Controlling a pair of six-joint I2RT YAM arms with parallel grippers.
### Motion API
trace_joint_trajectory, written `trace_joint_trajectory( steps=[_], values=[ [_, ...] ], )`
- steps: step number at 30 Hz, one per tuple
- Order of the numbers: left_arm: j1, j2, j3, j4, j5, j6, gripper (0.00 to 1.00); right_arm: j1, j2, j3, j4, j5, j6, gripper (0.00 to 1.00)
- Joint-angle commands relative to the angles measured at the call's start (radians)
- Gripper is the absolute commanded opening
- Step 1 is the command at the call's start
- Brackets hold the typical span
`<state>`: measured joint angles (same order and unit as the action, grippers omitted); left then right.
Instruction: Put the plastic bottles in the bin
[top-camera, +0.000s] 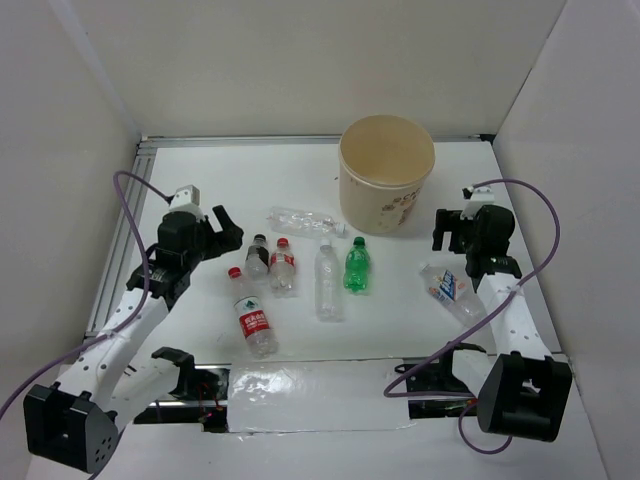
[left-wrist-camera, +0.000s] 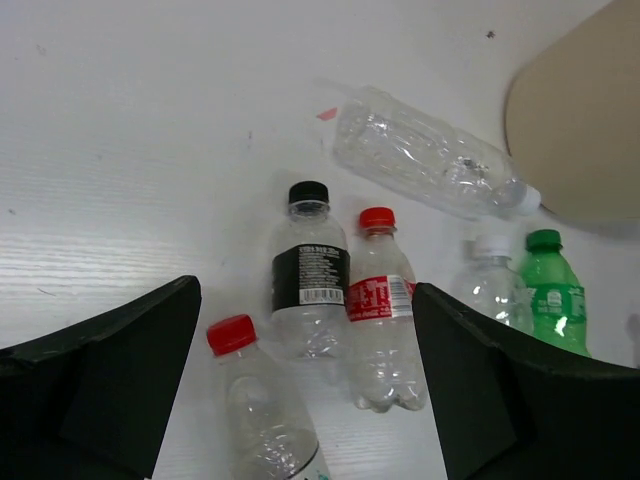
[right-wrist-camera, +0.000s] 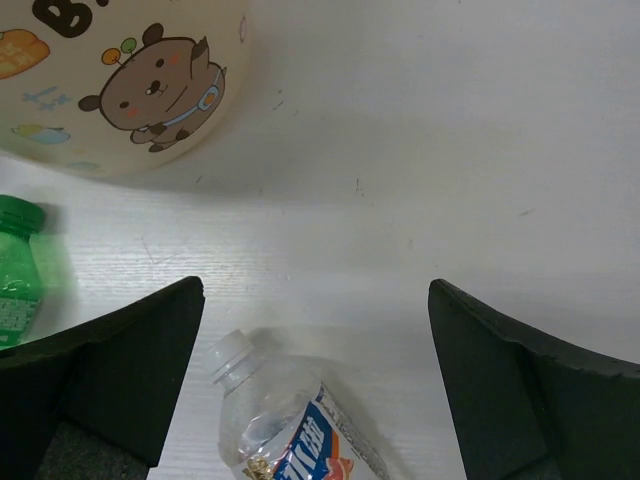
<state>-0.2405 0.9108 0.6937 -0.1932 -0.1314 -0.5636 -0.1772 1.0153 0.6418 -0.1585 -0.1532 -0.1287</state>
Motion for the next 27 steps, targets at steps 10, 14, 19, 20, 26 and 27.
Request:
trace_joint_trajectory(
  steps=[10,14,19,20,26,27],
  values=[
    [-0.095,0.058,0.093,-0.278,0.006,-0.240,0.92,-0.002,-0.012,0.055,-0.104,-0.237,-0.222,0.96],
    [-0.216,0.118,0.112,-0.322,-0.071,-0.324,0.72,-0.002,0.008,0.073,-0.136,-0.299,-0.232,0.39],
    [-0.312,0.216,0.139,-0.379,-0.189,-0.424,0.81,-0.002,0.008,0.061,-0.136,-0.347,-0.232,0.97],
    [-0.325,0.239,0.151,-0.434,-0.207,-0.441,0.87,-0.002,0.008,0.061,-0.145,-0.358,-0.232,1.00],
    [-0.405,0.310,0.194,-0.500,-0.329,-0.515,1.00,-0.002,0.042,0.061,-0.154,-0.358,-0.241,1.00],
    [-0.405,0.297,0.194,-0.500,-0.329,-0.525,1.00,-0.002,0.042,0.061,-0.154,-0.358,-0.241,1.00]
  ],
)
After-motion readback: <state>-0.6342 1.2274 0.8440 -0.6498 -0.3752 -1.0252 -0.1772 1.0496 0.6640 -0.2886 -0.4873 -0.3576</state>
